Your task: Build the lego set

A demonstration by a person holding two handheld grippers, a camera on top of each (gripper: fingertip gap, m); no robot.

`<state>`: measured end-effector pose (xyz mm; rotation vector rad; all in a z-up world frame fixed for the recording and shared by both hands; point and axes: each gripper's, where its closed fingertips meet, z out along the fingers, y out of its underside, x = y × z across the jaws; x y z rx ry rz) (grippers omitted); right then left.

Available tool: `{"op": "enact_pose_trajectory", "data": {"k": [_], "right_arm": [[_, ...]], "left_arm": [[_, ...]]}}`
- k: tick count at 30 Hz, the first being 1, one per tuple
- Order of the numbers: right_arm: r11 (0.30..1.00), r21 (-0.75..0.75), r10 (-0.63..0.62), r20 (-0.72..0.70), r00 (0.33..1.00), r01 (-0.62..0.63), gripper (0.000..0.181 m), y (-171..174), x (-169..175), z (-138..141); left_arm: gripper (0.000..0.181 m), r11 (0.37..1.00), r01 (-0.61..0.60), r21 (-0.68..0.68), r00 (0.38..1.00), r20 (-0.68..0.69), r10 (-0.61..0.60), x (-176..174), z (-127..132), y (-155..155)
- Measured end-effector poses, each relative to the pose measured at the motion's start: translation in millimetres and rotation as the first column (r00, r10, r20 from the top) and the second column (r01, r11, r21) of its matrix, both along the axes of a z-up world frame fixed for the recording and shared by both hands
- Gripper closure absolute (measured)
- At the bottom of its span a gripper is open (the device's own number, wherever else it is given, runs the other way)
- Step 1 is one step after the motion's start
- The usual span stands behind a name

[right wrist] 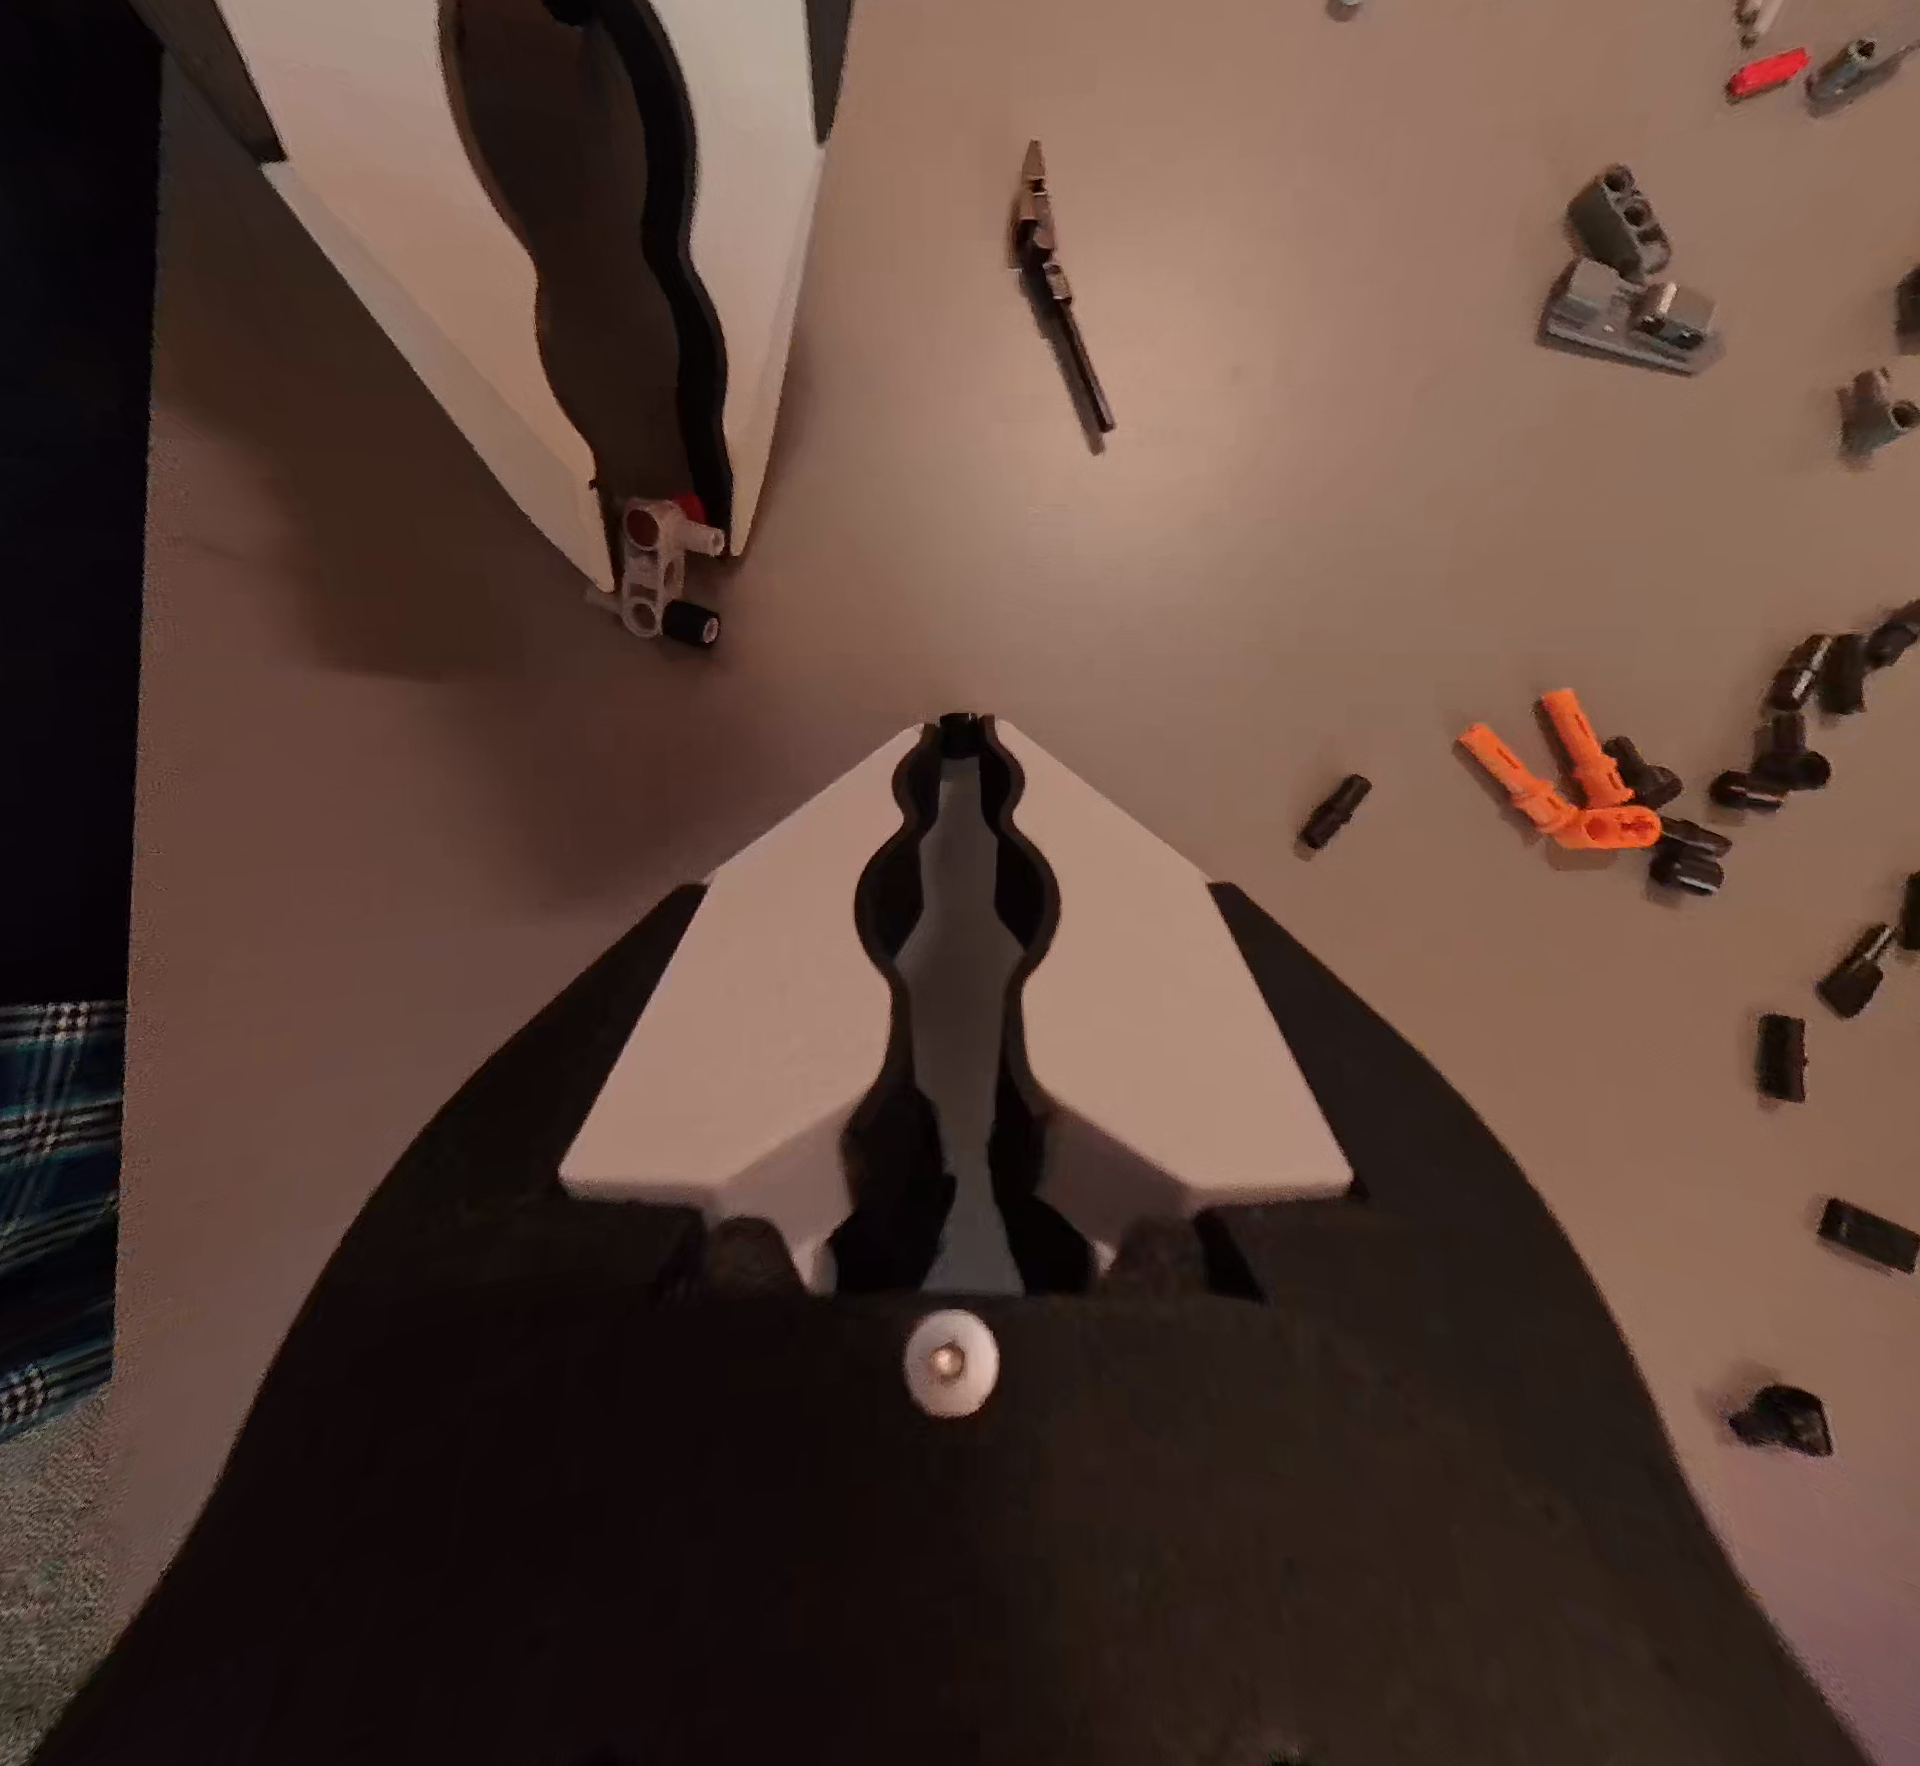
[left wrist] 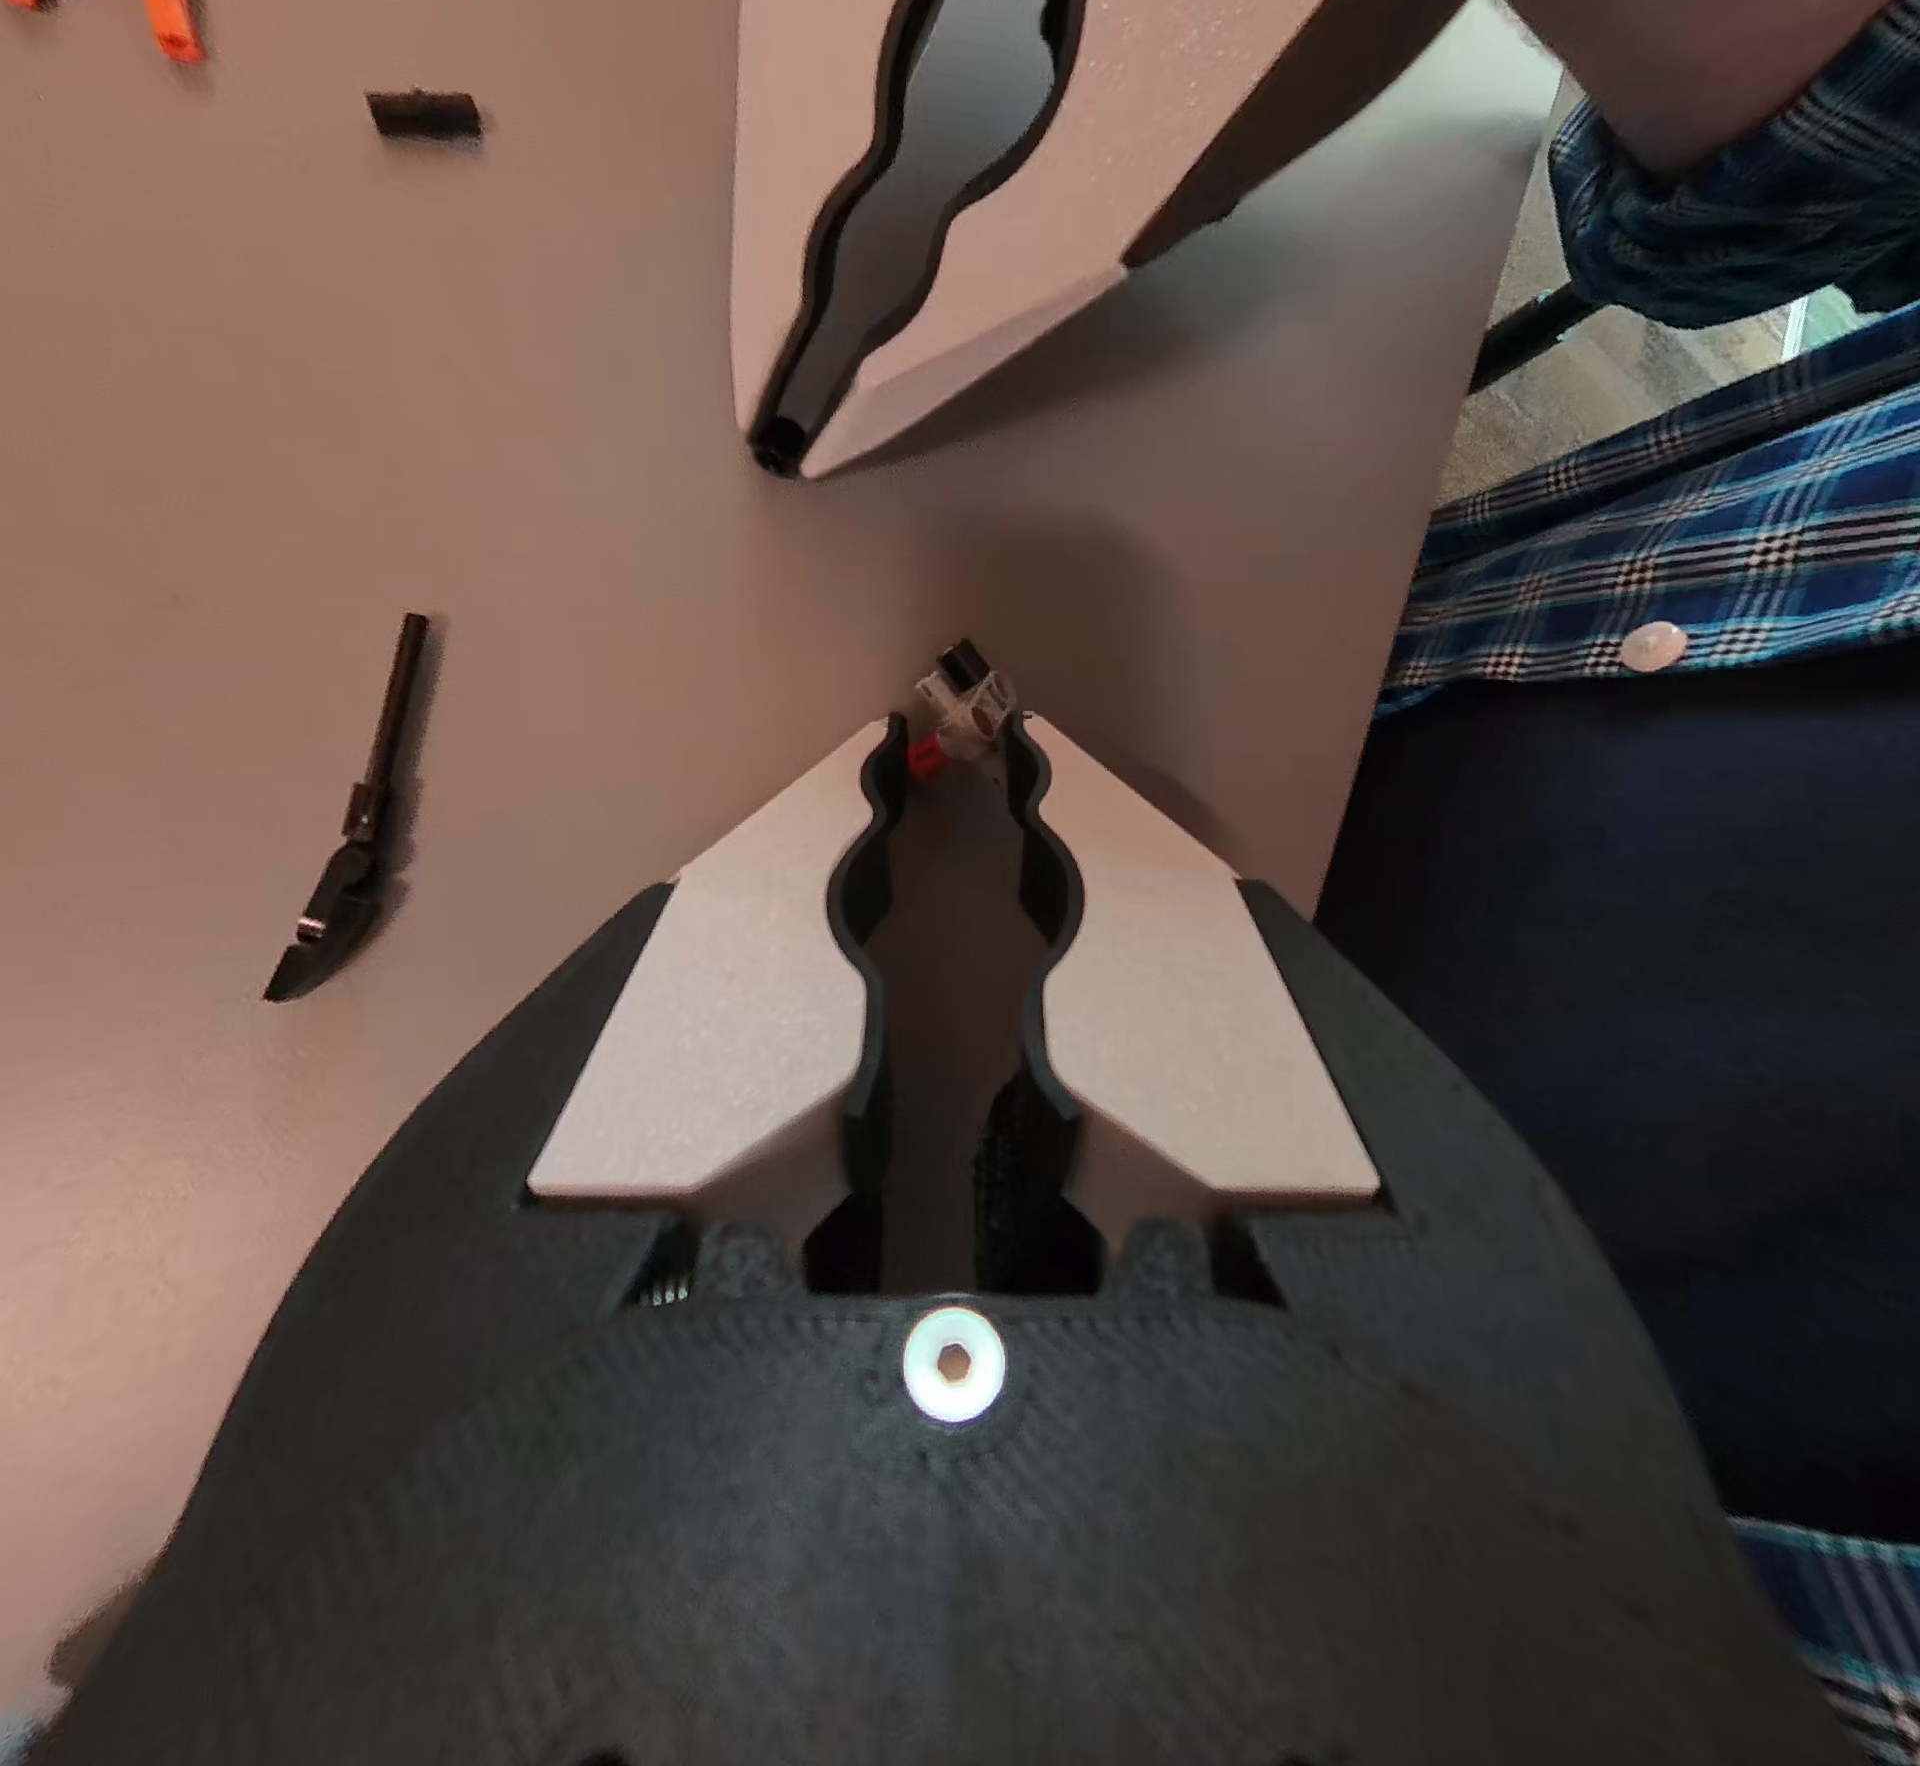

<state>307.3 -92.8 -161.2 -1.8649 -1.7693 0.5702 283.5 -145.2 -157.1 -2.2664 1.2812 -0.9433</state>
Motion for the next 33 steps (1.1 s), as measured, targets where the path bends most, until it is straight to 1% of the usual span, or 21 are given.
{"op": "enact_pose_trajectory", "data": {"k": [5, 9, 15, 19, 27, 33], "right_arm": [[0.999, -0.002, -0.05, -0.004, 0.999, 0.05, 0.177, 8.3, 7.4, -0.1], [0.997, -0.007, -0.078, -0.003, 0.997, 0.078, 0.177, 9.0, 10.9, -0.2], [0.993, -0.012, -0.119, -0.003, 0.993, 0.119, 0.177, 8.9, 12.8, -0.2], [0.99, -0.009, -0.138, 0.007, 0.99, 0.138, 0.177, 9.2, 13.5, -0.3], [0.987, -0.004, -0.162, 0.023, 0.986, 0.162, 0.176, 9.8, 15.0, -0.5], [0.984, -0.005, -0.177, 0.026, 0.984, 0.177, 0.176, 11.0, 15.9, -1.0]], "left_arm": [[0.163, 0.999, -0.044, 0.001, 0.996, 0.076, 0.044, 2.2, 5.4, 6.9], [0.163, 0.996, -0.082, 0.022, 0.986, 0.15, 0.078, 2.4, 16.1, 13.2], [0.163, 0.994, -0.113, -0.001, 0.949, 0.295, 0.109, 7.6, 32.3, 18.3], [0.163, 0.993, -0.113, 0.043, 0.94, 0.329, 0.092, 7.7, 36.9, 22.2], [0.163, 0.99, -0.119, 0.069, 0.912, 0.402, 0.082, 10.7, 51.9, 29.8], [0.163, 0.986, -0.151, 0.068, 0.894, 0.436, 0.107, 13.4, 55.4, 35.3]]}}
